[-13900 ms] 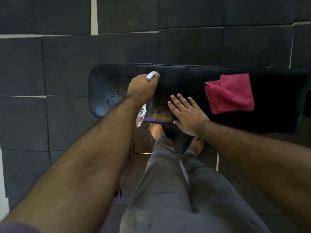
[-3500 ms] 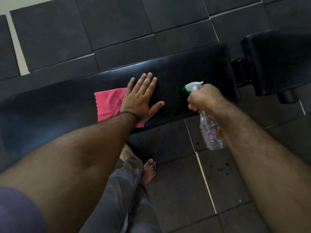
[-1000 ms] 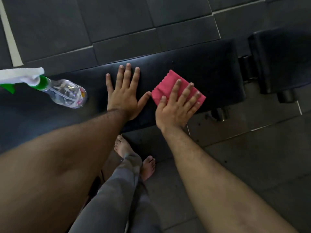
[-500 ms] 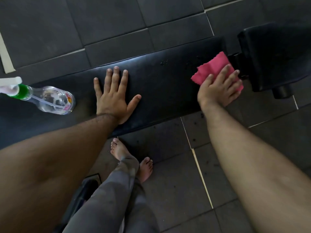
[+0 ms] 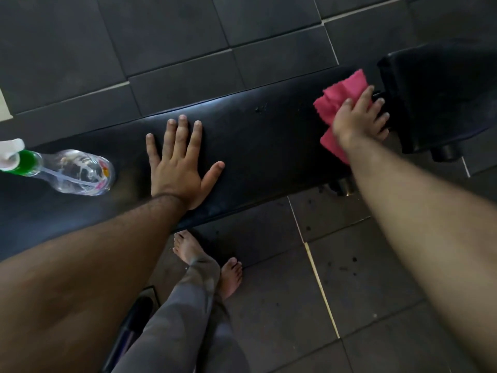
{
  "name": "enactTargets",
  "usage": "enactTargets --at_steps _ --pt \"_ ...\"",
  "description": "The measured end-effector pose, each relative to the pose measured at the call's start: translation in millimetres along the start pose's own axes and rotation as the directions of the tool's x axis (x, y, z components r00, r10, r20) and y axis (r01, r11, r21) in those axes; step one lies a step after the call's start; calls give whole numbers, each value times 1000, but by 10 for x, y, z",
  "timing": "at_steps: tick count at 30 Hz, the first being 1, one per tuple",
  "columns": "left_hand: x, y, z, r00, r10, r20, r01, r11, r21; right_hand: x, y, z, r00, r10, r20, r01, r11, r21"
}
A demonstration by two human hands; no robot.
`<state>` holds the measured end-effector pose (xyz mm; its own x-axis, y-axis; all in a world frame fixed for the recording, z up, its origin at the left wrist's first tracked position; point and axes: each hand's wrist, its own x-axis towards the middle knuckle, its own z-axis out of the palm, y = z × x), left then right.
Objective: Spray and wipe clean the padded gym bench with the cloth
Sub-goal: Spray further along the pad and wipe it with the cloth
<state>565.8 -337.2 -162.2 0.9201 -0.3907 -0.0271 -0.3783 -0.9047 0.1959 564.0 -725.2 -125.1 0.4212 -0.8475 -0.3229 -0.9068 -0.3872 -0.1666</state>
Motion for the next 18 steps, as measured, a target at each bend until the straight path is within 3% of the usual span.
enactTargets --at_steps 5,11,14,18 --pt "-10 3 -11 1000 1 -12 -1 1000 1 -42 -371 99 996 -79 -53 75 995 -70" --pt "-2 15 -46 1000 -3 21 3 1000 0 -1574 210 532 869 -493 -36 480 859 -180" --pt "0 15 -48 999 -5 34 5 1000 1 -1546 430 503 878 -479 -1 473 866 -164" --pt "-7 -5 -7 1000 -4 18 4 1000 -1 -557 -100 289 978 -185 -93 176 979 -105"
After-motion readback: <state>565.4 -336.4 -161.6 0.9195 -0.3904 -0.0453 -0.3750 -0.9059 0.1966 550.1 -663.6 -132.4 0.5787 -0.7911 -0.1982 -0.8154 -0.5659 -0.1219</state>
